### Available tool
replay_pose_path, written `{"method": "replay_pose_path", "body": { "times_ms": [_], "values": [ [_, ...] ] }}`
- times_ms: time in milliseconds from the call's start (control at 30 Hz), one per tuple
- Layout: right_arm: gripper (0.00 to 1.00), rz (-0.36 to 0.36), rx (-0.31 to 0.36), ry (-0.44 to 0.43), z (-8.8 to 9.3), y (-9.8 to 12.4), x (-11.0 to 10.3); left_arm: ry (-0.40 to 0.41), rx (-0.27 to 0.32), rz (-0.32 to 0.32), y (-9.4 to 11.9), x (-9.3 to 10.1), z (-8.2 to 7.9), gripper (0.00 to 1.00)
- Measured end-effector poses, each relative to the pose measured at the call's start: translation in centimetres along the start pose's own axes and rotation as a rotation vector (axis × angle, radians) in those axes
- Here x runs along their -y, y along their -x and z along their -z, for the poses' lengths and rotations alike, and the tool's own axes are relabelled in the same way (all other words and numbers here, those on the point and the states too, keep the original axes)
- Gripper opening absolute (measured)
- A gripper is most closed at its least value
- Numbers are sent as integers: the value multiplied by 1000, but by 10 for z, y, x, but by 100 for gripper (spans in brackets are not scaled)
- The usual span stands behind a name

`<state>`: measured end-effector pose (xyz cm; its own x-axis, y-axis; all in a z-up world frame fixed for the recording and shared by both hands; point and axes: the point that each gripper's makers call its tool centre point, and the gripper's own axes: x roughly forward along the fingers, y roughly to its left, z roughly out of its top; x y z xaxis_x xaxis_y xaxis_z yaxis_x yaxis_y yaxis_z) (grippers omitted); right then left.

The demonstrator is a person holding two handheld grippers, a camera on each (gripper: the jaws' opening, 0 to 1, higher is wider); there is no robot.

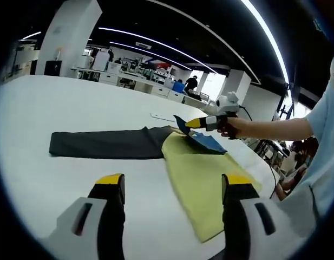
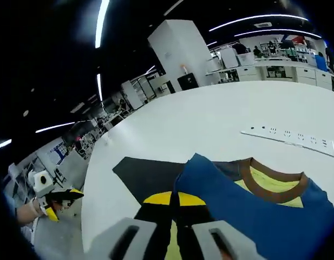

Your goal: Fold the garment on the visible template until the final outline fits inside the template.

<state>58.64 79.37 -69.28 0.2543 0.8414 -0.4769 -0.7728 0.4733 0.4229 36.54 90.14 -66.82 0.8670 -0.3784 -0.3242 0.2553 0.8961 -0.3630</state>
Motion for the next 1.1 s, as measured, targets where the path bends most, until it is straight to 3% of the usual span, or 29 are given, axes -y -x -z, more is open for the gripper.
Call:
{"method": "replay_pose_path", "body": {
  "times_ms": [167,333,700,1100],
  "values": [
    [0,14,-29,-40,10,-12,10,6,3,-3,0,-1,0,69],
    [0,29,-56,-28,20,-22,14,10,8,-8,1,-2,-1,69],
    [0,10,-98,-9,37,-33,-2,9,6,-8,1,-3,0,68],
    [0,18,-105,-23,46,-41,-1,17,8,-10,1,-4,1,69]
  ]
}}
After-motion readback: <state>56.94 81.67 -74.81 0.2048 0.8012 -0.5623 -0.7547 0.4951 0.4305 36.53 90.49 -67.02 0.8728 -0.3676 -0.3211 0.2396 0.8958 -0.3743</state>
